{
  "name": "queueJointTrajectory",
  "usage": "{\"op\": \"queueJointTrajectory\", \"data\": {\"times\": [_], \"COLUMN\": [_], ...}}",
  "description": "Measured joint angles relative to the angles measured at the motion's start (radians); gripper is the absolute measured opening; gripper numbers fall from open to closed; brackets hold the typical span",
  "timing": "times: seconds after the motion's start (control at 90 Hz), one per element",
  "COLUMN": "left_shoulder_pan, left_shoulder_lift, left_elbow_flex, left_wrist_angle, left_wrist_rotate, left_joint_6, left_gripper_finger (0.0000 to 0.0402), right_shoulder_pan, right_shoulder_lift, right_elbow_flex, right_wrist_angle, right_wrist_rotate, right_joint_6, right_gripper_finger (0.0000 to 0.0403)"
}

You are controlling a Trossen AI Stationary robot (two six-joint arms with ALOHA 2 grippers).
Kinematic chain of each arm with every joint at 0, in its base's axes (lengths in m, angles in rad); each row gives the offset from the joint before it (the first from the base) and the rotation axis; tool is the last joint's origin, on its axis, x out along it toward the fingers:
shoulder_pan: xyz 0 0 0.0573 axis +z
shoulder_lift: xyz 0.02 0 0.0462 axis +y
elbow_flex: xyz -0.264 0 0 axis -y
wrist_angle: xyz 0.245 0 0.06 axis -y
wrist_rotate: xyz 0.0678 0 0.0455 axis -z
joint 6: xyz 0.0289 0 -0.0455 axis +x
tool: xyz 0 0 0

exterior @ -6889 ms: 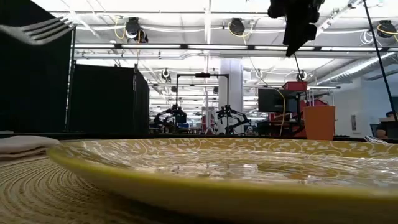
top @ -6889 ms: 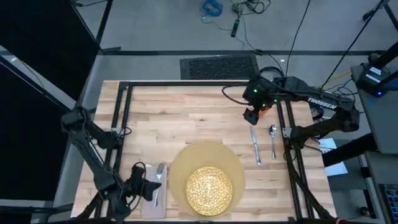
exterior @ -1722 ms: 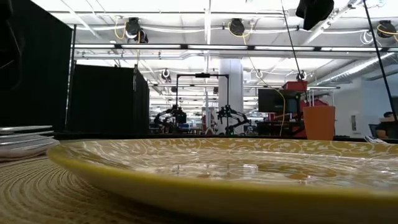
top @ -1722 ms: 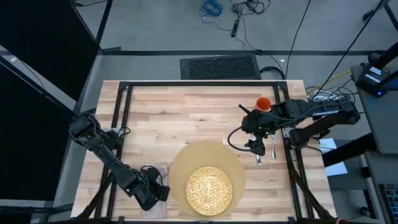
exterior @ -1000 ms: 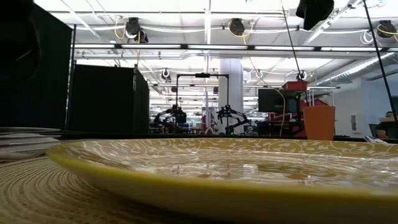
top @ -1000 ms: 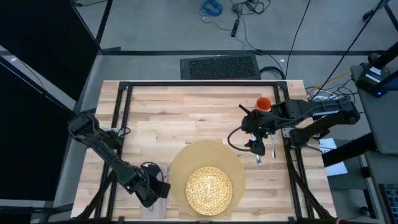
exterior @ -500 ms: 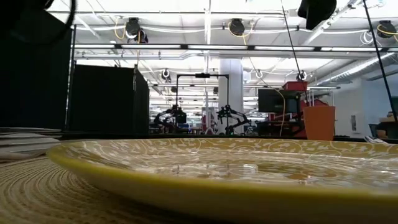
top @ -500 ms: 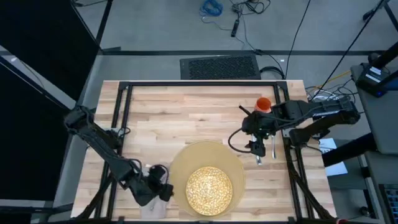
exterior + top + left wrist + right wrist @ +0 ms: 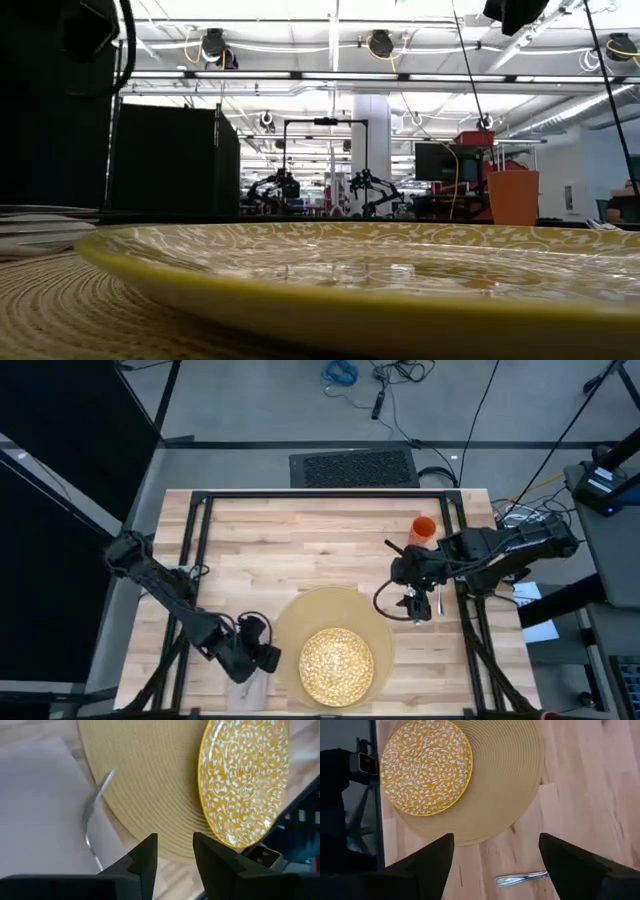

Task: Set table place
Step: Put the fork on the brown table napkin

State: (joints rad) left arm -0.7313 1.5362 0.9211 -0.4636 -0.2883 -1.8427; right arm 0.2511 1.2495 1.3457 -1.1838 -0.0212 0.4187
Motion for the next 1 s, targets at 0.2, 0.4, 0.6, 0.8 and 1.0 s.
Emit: {"op": "queueJointTrajectory", "data": {"times": [0.2, 0.4, 0.6, 0.8, 1.0], "left_shoulder_pan": [0.032, 0.034, 0.034, 0.033, 0.033], "left_shoulder_lift": [0.059, 0.078, 0.078, 0.078, 0.078], "left_elbow_flex": [0.0, 0.0, 0.0, 0.006, 0.184], "left_wrist_angle": [-0.008, -0.026, -0.1, -0.165, -0.422], "left_wrist_rotate": [0.117, 0.136, 0.159, 0.186, 0.127], "left_joint_6": [0.032, 0.046, 0.045, 0.045, 0.098], "left_gripper_finger": [0.0111, 0.0111, 0.0111, 0.0111, 0.0111], "right_shoulder_pan": [0.0, 0.0, 0.0, 0.0, 0.0], "right_shoulder_lift": [0.0, 0.0, 0.0, 0.0, 0.0], "right_elbow_flex": [0.0, 0.0, 0.0, 0.0, 0.0], "right_wrist_angle": [0.007, 0.006, 0.007, 0.007, 0.007], "right_wrist_rotate": [0.004, 0.003, 0.003, 0.002, 0.0], "right_joint_6": [0.0, 0.0, 0.0, 0.0, 0.0], "right_gripper_finger": [0.0279, 0.0279, 0.0279, 0.0279, 0.0279]}}
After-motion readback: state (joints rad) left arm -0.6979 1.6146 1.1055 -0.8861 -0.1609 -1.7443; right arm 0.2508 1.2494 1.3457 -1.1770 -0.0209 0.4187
